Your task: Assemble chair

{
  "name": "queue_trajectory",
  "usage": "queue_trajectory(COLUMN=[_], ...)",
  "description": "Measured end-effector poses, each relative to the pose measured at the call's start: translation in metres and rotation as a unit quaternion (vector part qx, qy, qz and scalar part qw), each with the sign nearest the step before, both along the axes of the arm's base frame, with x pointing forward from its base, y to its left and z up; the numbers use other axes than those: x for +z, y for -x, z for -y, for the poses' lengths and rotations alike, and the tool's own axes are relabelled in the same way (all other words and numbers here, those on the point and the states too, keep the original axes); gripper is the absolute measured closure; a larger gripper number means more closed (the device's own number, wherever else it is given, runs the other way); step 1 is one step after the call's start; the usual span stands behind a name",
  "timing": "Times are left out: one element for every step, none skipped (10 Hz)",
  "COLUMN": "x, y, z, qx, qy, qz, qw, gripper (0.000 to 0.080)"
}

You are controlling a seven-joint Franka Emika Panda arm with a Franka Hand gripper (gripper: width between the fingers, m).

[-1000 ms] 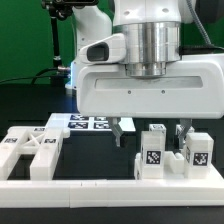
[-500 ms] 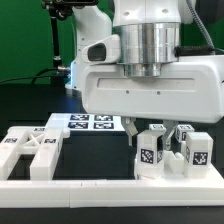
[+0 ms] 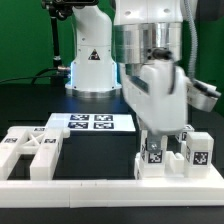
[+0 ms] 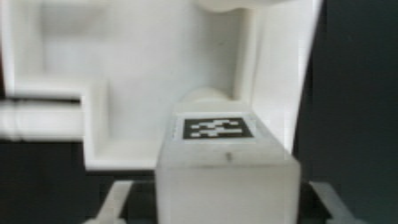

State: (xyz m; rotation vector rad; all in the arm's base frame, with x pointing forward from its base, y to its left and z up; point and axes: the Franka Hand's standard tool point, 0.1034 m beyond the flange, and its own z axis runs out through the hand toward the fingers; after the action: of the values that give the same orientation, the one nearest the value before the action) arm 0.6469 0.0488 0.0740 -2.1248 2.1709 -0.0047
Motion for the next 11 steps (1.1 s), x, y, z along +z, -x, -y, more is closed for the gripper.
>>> queue_trajectory(x=[0.0,-0.001,-0.001,-0.001,-0.001,-0.003,-0.005,-0.007,-0.006,-0.007,-0.007], y=[-0.001,0.0,0.0,0.0,0.0,0.0,0.001,0.003,0.004,0.004,0.004], z=[0.0,-0.001,-0.001,0.0,-0.001,-0.005,-0.012,-0.018,-0.02,-0.018,-0.017], qx=[-0.11,-0.152,-0.162,-0.15,-0.104,0.001,0.119,0.213,0.274,0.302,0.341], qy=[-0.021,-0.024,-0.024,-0.023,-0.018,-0.009,0.001,0.005,0.01,0.014,0.019], qz=[-0.013,-0.014,-0.014,-0.013,-0.008,0.006,0.021,0.029,0.034,0.036,0.037], qw=[0.994,0.988,0.986,0.988,0.994,1.0,0.993,0.977,0.961,0.952,0.939], gripper=[0.0514,0.0514,0.0514,0.0512,0.0512,0.0346,0.0198,0.0165,0.0165,0.0152,0.0152])
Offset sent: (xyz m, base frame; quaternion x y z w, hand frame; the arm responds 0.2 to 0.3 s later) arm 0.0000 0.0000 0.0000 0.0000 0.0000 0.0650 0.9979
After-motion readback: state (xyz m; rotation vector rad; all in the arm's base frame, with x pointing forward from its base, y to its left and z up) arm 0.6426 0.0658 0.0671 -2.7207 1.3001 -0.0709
